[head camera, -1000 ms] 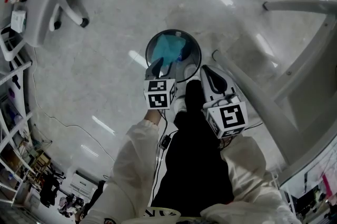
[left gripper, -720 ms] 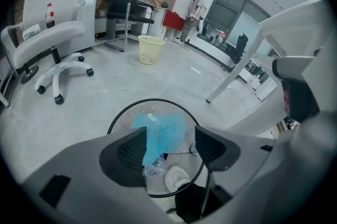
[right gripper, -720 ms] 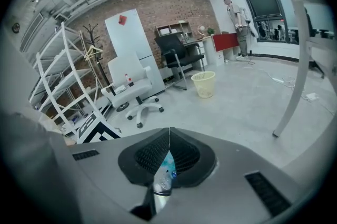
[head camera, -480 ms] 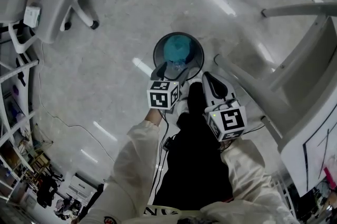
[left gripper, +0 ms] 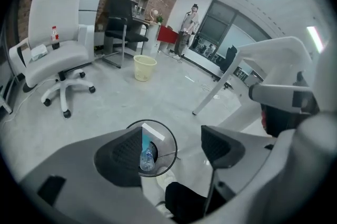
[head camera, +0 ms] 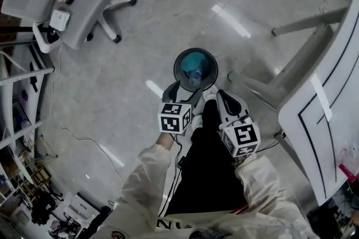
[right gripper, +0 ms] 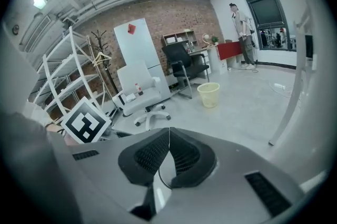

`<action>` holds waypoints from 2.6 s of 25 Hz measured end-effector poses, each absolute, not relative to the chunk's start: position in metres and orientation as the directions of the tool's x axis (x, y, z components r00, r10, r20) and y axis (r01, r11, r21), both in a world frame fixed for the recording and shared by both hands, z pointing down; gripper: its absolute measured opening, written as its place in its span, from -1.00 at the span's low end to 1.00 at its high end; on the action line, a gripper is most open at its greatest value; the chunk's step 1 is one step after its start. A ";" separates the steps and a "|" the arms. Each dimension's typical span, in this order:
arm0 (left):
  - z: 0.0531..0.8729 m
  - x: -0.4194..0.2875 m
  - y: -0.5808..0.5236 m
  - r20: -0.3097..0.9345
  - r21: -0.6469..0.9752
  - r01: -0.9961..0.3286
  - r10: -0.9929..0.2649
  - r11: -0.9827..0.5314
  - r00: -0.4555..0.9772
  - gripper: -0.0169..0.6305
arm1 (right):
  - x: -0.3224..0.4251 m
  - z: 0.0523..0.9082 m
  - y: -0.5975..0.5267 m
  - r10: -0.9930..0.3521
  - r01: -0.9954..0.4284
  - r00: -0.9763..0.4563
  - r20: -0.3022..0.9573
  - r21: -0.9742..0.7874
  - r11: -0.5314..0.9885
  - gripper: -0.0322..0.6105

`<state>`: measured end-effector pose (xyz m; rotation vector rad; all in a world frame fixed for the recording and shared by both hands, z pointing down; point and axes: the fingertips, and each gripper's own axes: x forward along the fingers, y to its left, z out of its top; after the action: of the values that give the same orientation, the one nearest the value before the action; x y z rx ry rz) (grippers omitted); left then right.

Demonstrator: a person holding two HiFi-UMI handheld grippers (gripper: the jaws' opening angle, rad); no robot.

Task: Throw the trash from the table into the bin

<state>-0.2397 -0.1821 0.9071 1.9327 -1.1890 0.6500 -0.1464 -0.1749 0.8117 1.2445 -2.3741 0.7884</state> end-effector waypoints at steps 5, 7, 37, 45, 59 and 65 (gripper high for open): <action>0.835 -0.245 -0.176 0.705 0.317 -0.897 -0.556 -0.308 0.440 0.11 | -0.143 0.757 -0.166 -0.660 -0.835 -0.548 0.514 -0.295 0.464 -0.84; 0.810 -0.248 -0.174 0.693 0.308 -0.897 -0.571 -0.317 0.440 0.08 | -0.143 0.737 -0.163 -0.670 -0.840 -0.542 0.507 -0.293 0.457 -0.83; 0.390 -0.311 -0.117 0.329 0.131 -0.915 -0.854 -0.381 0.403 -0.71 | -0.208 0.353 -0.118 -0.753 -0.788 -0.616 0.233 -0.207 0.581 -0.84; 0.344 -0.295 -0.112 0.256 0.112 -0.902 -0.865 -0.418 0.432 -0.84 | -0.200 0.316 -0.108 -0.773 -0.792 -0.609 0.179 -0.179 0.583 -0.84; 0.323 -0.300 -0.097 0.229 0.079 -0.908 -0.879 -0.412 0.418 -0.89 | -0.200 0.294 -0.097 -0.785 -0.794 -0.604 0.135 -0.182 0.580 -0.84; 0.329 -0.306 -0.094 0.252 0.077 -0.918 -0.883 -0.389 0.395 -0.92 | -0.205 0.299 -0.093 -0.773 -0.785 -0.617 0.148 -0.187 0.590 -0.83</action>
<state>-0.3059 -0.0945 0.3291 2.4474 -1.6040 0.2514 -0.2048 -0.0933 0.2995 1.3513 -2.7553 0.3629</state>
